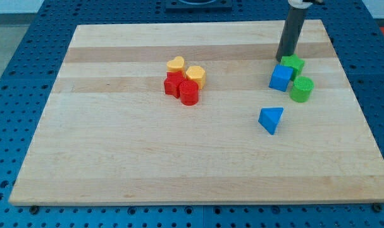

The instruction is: Move the blue triangle below the blue cube

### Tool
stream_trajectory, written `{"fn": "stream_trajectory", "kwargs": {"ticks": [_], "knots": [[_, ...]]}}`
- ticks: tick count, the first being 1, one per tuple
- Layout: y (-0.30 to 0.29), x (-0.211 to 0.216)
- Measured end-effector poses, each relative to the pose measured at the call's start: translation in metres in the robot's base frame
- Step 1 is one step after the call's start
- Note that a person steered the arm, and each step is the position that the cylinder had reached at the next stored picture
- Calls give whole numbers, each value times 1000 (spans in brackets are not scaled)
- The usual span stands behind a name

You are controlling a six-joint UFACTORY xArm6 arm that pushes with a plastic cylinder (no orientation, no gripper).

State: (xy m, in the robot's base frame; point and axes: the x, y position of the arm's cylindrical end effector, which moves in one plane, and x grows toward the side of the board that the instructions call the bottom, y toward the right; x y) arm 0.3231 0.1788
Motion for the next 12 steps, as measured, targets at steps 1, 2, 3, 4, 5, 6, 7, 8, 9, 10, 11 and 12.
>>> {"fn": "stream_trajectory", "kwargs": {"ticks": [1, 2, 3, 4, 5, 6, 7, 8, 9, 10, 11, 12], "knots": [[0, 0], [-35, 0], [-97, 4], [-108, 58], [-109, 118], [-111, 128], [-113, 153], [-114, 182], [-107, 189], [-75, 191], [-74, 189], [-74, 182]]}}
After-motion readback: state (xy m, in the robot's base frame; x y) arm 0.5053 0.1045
